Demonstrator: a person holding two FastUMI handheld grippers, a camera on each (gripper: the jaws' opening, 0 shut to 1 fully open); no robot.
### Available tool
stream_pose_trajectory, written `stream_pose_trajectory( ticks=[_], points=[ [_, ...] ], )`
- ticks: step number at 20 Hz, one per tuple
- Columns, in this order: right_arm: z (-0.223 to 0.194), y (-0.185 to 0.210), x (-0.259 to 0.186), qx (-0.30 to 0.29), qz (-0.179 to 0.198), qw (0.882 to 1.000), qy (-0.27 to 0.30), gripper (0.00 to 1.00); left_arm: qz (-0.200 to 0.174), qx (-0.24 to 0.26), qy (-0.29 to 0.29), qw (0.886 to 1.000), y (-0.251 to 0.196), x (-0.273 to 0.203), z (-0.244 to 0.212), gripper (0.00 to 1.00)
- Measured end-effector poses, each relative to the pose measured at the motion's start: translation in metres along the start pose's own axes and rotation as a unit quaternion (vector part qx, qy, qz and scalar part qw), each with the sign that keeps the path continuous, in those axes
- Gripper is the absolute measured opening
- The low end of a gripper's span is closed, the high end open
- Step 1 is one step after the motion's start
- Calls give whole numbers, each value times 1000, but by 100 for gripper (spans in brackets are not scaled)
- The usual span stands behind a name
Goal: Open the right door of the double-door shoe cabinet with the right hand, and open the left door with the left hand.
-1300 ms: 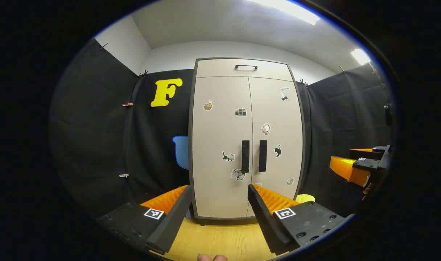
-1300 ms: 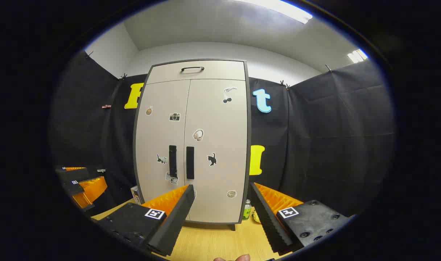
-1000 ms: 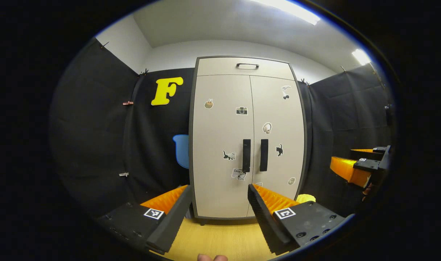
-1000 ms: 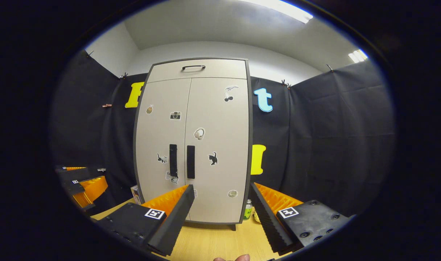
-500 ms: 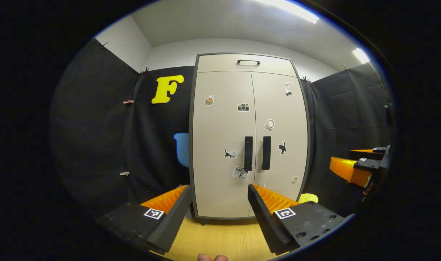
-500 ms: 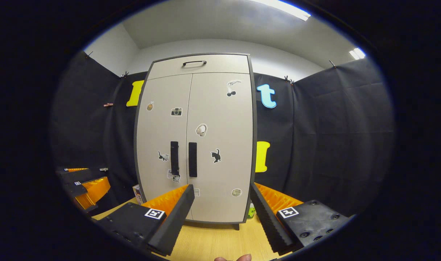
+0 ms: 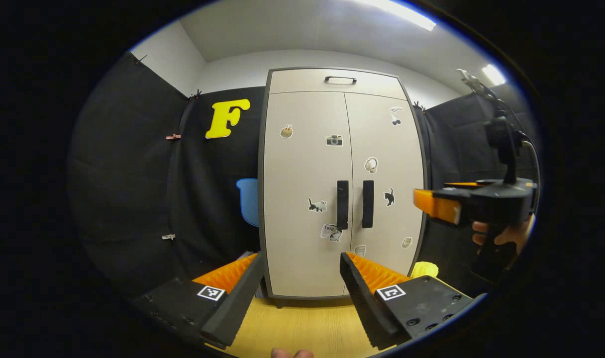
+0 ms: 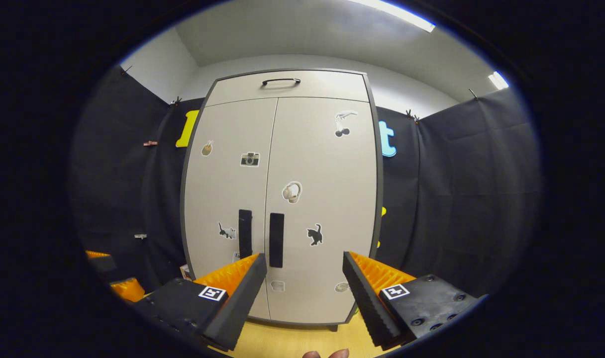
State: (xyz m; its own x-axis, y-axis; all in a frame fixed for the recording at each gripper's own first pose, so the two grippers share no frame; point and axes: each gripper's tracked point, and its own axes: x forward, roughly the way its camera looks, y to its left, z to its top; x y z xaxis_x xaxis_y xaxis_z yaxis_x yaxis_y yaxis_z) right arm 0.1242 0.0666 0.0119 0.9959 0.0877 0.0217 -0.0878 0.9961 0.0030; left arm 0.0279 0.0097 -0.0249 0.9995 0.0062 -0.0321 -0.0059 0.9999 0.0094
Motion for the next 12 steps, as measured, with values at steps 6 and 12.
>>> stream_pose_trajectory(
  ticks=[6, 12],
  points=[
    [-20, 37, 86, 5, 11, 1000, 10, 98, 1, -7, 9, 1000, 7, 2, -11, 95],
    [-56, 40, 141, 14, -16, 999, 41, 97, 21, -6, 20, 1000, 34, 6, -23, 95]
  ],
)
